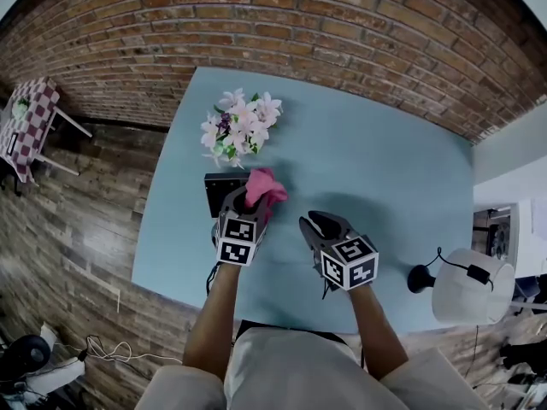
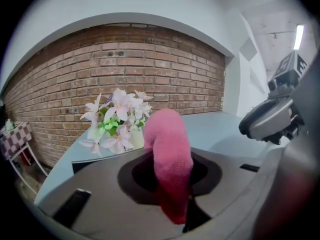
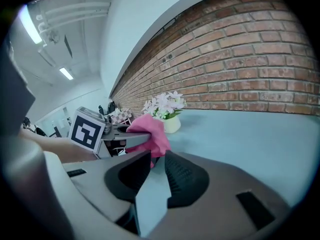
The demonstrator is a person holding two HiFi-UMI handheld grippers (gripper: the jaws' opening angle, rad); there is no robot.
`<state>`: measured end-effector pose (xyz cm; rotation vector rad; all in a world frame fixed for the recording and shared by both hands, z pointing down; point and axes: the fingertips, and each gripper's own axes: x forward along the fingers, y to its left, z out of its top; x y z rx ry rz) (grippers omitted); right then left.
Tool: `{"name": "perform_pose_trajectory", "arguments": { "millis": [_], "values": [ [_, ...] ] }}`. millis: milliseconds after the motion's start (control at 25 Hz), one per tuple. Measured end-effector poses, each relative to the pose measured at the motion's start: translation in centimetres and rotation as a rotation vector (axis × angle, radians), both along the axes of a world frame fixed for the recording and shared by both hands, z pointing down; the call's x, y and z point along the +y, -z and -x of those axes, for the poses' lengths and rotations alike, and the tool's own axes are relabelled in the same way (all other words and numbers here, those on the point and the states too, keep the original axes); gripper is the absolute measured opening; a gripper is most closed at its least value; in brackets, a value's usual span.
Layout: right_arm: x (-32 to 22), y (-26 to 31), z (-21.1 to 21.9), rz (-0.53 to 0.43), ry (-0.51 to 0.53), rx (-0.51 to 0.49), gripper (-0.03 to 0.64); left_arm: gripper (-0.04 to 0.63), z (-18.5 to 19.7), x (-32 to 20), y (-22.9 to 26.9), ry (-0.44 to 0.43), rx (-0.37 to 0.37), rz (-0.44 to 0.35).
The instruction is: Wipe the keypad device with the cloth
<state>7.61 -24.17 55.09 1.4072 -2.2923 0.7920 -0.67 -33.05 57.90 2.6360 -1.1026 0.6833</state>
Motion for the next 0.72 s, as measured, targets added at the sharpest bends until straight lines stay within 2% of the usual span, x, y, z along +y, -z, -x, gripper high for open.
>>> {"name": "perform_pose_trajectory", "arguments": {
  "millis": [360, 520, 720],
  "values": [
    [0.1, 0.0, -0.1, 0.002, 0.008, -0.004, 0.112, 0.129, 0.4, 3.2, -3.7, -0.015, -0.032, 0.078],
    [0.4, -0.2, -0.1, 0.01, 0.022, 0.003, 0.112, 0.127, 1.0, 4.9, -5.7, 0.015, -0.022, 0.138],
    [0.4, -0.1, -0.3, 0.006, 0.025, 0.009, 0.112, 0.127, 1.1, 6.0, -6.9, 0.032, -0.027, 0.165]
  ]
}}
